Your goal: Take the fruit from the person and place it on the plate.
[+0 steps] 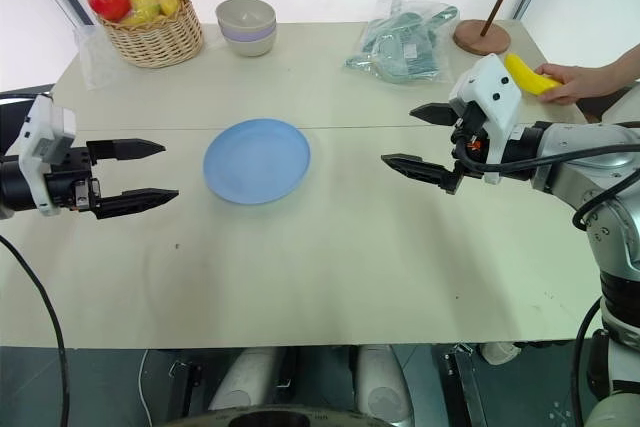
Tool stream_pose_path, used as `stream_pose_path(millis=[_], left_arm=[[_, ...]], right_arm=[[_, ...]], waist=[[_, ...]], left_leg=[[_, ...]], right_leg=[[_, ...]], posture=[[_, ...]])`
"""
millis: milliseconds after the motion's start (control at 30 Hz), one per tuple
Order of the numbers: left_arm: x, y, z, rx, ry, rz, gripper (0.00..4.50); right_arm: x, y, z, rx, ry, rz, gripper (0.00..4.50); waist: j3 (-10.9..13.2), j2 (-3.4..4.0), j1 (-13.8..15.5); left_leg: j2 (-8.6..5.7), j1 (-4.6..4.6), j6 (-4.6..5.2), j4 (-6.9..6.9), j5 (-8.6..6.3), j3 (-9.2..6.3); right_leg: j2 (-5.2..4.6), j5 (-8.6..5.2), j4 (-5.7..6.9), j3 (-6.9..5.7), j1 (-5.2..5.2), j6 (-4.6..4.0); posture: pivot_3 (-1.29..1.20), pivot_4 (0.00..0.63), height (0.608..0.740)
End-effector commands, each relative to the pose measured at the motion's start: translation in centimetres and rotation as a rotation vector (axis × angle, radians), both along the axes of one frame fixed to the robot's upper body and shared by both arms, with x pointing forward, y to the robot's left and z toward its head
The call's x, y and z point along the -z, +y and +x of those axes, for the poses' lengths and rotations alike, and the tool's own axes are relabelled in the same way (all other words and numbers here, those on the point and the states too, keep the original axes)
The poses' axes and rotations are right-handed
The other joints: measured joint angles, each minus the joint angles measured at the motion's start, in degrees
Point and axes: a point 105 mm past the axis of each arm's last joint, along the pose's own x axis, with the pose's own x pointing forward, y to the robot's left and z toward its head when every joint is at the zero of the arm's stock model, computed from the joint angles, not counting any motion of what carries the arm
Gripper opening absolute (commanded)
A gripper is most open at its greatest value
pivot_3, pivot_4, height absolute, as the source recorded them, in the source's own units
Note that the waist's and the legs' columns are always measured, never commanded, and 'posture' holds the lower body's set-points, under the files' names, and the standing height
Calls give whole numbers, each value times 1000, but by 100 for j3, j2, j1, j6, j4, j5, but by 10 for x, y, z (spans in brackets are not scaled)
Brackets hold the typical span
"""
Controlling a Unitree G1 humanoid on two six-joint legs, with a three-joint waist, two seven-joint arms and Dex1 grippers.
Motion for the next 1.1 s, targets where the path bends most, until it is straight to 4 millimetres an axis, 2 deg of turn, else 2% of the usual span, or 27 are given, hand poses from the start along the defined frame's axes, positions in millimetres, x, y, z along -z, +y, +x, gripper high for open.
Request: stream_pose_path(millis=[33, 467, 667, 800, 900, 1100], left_arm=[[-6, -3, 0, 12, -30, 6, 4500], [-16, -7, 11, -24, -106, -26, 4500], [-31, -9, 30, -130, -251, -82, 4500], [-34, -10, 33, -142, -287, -82, 4500], [-34, -10, 33, -138, -285, -84, 4500], [-30, -13, 32, -123, -265, -83, 4500]], right_arm=[[-14, 1, -4, -5, -66, -12, 4486], [-13, 1, -3, -2, -69, -8, 4486], [-16, 4, 2, 7, -86, 13, 4486], [-22, 6, 9, 35, -110, 59, 4486], [-35, 15, 20, 67, -121, 186, 4486], [-71, 54, 27, 41, -61, 512, 4486]], waist=[[0, 0, 0], [0, 0, 2], [0, -1, 7], [-1, -1, -14], [-1, -2, -22], [-1, -1, -12]], left_leg=[[0, 0, 0, 0, 0, 0], [0, 0, 0, 0, 0, 0], [0, -1, 0, 6, 0, 0], [0, 0, 0, 5, 0, 2], [5, 2, -1, 6, 1, 4], [12, 4, -7, 5, 4, 2]], right_leg=[[0, 0, 0, 0, 0, 0], [1, 0, 0, 0, 0, 0], [2, 1, 2, 0, 0, 0], [4, 2, 2, 1, 0, 0], [6, 6, 3, 2, 0, -6], [12, 12, 9, 2, -3, -17]], posture=[[0, 150, 740], [0, 150, 740], [0, 150, 740], [0, 150, 740], [0, 150, 740], [0, 150, 740]])
